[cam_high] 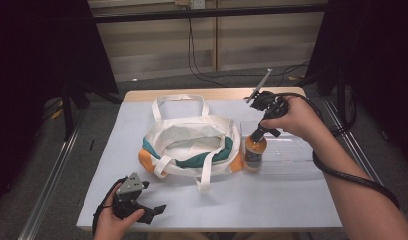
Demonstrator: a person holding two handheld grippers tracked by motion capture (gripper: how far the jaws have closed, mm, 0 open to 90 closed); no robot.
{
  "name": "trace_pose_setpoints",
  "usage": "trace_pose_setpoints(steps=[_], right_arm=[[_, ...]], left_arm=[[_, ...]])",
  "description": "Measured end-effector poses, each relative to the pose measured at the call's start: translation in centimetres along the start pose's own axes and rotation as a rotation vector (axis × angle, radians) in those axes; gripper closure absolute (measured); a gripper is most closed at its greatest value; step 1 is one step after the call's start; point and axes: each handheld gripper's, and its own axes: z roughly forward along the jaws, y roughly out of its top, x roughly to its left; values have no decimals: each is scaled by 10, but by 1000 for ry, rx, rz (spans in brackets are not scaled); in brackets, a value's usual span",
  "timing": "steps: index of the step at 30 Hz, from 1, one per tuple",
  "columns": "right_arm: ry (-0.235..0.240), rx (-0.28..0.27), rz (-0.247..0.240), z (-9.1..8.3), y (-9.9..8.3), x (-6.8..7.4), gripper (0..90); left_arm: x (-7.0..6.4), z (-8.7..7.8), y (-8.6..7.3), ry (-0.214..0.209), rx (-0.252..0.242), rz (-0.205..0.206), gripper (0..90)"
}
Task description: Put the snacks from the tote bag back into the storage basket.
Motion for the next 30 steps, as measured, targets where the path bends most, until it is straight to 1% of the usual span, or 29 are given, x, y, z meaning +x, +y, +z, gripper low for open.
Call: trace_pose_setpoints(steps=[1, 2, 3, 4, 5, 6, 7, 13, 14, 17, 20, 21, 22, 25, 27, 30], right_arm=[[-2, -2, -8, 0, 0, -1, 597], [-1, -2, -1, 0, -1, -1, 596], [2, -5, -1, -1, -2, -1, 596], [-3, -15, -7, 0, -3, -2, 596], [1, -18, 4, 0, -3, -1, 595], [1, -18, 4, 0, -3, -1, 595], [3, -31, -3, 0, -5, -2, 593], [11, -53, 8, 0, -10, -2, 580], [7, -57, -4, 0, -10, -3, 578], [2, -67, -3, 1, -11, -1, 573], [8, -77, -10, 1, -13, -3, 566], [14, -78, 3, 1, -13, -3, 561], [13, -81, -4, 1, -14, -4, 561], [6, -88, -5, 2, -14, -4, 536], [7, -90, 5, 2, -14, -3, 528], [3, -104, -2, 4, -17, -4, 468]], left_arm=[[0, 0, 0, 0, 0, 0, 15], [0, 0, 0, 2, 0, -5, 15], [1, -1, 0, 0, 16, 18, 15], [1, -1, 0, -1, 12, 11, 15], [1, -1, 0, -1, 12, 11, 15], [1, -1, 0, 0, 13, 12, 15], [1, -1, 0, 0, 13, 12, 15], [1, -1, 0, -1, 8, 10, 15], [1, -1, 0, -1, 9, 11, 15], [1, 0, 0, 2, 8, 11, 15], [1, 0, 0, 4, 11, 10, 15], [1, 0, 0, 3, 11, 8, 15], [1, 0, 0, 3, 11, 8, 15], [1, 0, 0, 0, 9, 11, 15], [1, -1, 0, -1, 10, 11, 15], [1, 0, 0, -2, 5, 9, 15]])
